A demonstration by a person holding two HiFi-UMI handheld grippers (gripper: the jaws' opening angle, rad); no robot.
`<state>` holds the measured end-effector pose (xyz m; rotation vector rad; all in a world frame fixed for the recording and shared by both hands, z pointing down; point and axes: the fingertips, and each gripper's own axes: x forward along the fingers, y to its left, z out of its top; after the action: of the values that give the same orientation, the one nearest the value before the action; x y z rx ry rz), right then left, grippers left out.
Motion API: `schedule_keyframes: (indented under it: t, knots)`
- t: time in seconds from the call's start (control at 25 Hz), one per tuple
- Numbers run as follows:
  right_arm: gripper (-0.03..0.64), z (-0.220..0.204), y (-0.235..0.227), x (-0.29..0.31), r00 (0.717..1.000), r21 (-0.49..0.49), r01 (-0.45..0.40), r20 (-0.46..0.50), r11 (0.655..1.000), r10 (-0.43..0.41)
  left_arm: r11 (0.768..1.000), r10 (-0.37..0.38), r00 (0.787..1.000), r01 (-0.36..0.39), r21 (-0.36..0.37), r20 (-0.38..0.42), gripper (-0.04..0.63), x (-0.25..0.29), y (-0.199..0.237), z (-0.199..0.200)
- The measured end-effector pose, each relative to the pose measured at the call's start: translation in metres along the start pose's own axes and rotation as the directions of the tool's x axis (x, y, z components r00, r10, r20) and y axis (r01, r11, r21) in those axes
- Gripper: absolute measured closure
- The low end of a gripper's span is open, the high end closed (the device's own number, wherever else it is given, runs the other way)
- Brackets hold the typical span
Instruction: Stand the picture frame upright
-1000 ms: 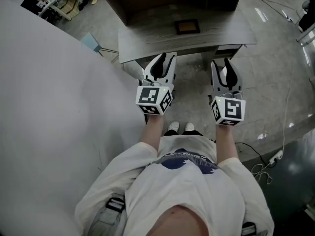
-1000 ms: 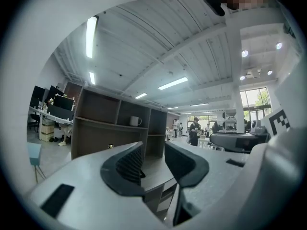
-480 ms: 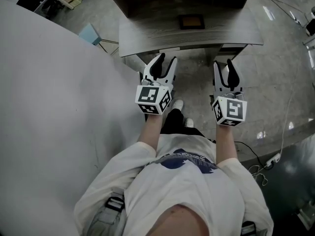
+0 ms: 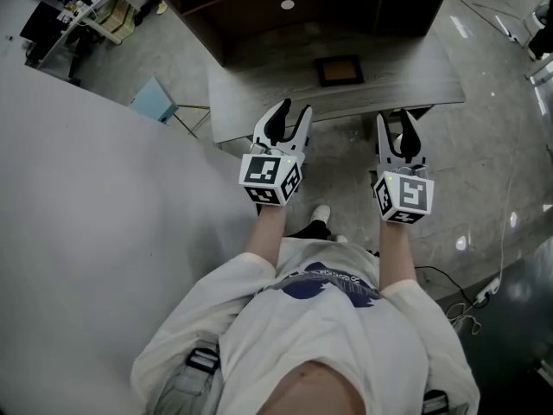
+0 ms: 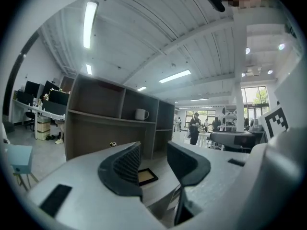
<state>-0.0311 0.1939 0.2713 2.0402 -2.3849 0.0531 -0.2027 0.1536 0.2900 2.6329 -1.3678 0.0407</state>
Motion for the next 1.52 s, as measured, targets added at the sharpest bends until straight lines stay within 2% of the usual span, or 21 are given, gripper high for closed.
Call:
schedule_keyframes:
  t: [0.24,0.64,1.12,1.52]
  knots:
    - [0.456,0.007,0.003,0.046,0.999,-0.020,0.038,0.009,0.999,-0.038,0.999,-0.035,0.999,0.035,-0.001,0.023,0.445,0.038,0.038,0.016]
    - [0.456,-0.011,-0.003,0.076,0.996,-0.024,0.067,-0.057,0.997,-0.068,0.997,-0.062,0.998,0.061,-0.040,-0.022,0.445,0.070,0.061,0.003]
    - [0.456,-0.029,-0.031,0.123,0.995,-0.007,0.020,-0.098,1.000,-0.020,0.998,0.005,0.999,-0.007,-0.058,-0.047,0.445,0.108,0.080,-0.008]
    - [0.456,-0.051,-0.080,0.187,0.986,0.022,-0.060,-0.153,0.998,0.062,0.994,0.076,0.993,-0.083,-0.071,-0.090,0.445,0.176,0.085,-0.019]
